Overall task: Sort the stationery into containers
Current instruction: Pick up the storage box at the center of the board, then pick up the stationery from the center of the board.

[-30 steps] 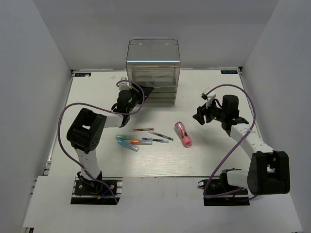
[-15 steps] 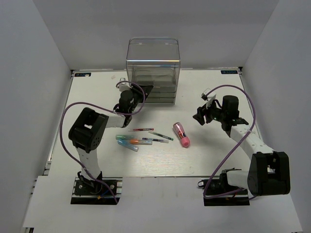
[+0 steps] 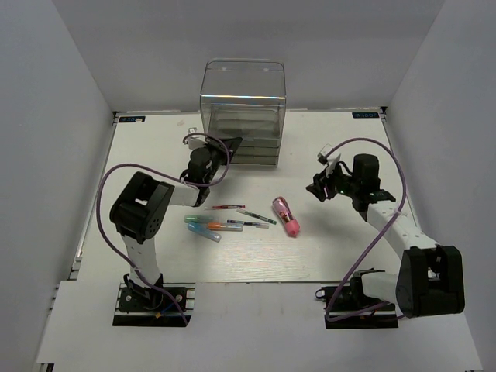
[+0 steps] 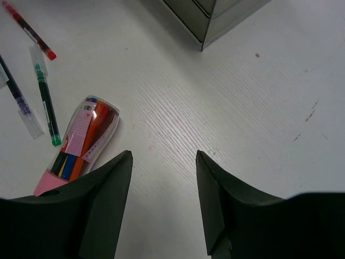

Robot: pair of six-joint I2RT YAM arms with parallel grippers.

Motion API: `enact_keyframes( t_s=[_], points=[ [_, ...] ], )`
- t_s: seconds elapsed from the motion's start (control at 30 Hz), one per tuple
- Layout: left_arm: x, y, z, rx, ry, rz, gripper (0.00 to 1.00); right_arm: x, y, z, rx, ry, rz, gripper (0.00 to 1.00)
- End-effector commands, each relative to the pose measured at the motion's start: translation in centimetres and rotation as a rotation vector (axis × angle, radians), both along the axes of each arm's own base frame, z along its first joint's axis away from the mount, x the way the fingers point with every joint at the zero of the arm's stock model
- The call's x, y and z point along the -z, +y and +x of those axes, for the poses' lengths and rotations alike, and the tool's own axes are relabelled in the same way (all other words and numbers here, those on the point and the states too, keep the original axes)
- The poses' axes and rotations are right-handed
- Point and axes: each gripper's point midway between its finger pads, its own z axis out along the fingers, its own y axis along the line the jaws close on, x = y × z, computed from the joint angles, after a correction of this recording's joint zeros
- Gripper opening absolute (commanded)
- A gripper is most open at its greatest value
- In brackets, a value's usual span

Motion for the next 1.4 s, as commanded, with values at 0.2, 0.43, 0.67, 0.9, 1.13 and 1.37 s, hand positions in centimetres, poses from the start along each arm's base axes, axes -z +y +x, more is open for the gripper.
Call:
enact_keyframes(
  t_s=[0.2, 0.43, 0.67, 0.9, 1.13, 1.37],
  points=[
    [-6.2, -0.3, -2.8, 0.054, -0.147, -0.010, 0.09, -0.2, 2.9, -2.4, -0.181, -0.059, -0.032, 0.58],
    [-8.5, 0.1, -3.4, 0.050, -0.194, -0.002, 0.10, 1.3, 4.8, -3.4, -0.233, -0.001, -0.073, 0.87],
    [-10.3, 0.4, -3.9, 0.048, -0.231, -0.009, 0.10, 3.3, 5.9, -3.9, -0.221, 0.094, -0.092, 0.90],
    [-11.4, 0.1, -4.4, 0.054, -0.253, 0.002, 0.10, 4.8, 5.7, -3.1, -0.090, 0.172, -0.108, 0.90],
    [-12.0, 0.2, -4.4, 0.052, -0.265, 0.006, 0.10, 4.0, 7.0, -1.4, 0.002, 0.172, -0.062, 0.83],
    [-12.5, 0.1, -4.4, 0.052, -0.274, 0.002, 0.10, 4.7, 7.9, -0.5, 0.069, 0.257, -0.063, 0.80]
  ],
)
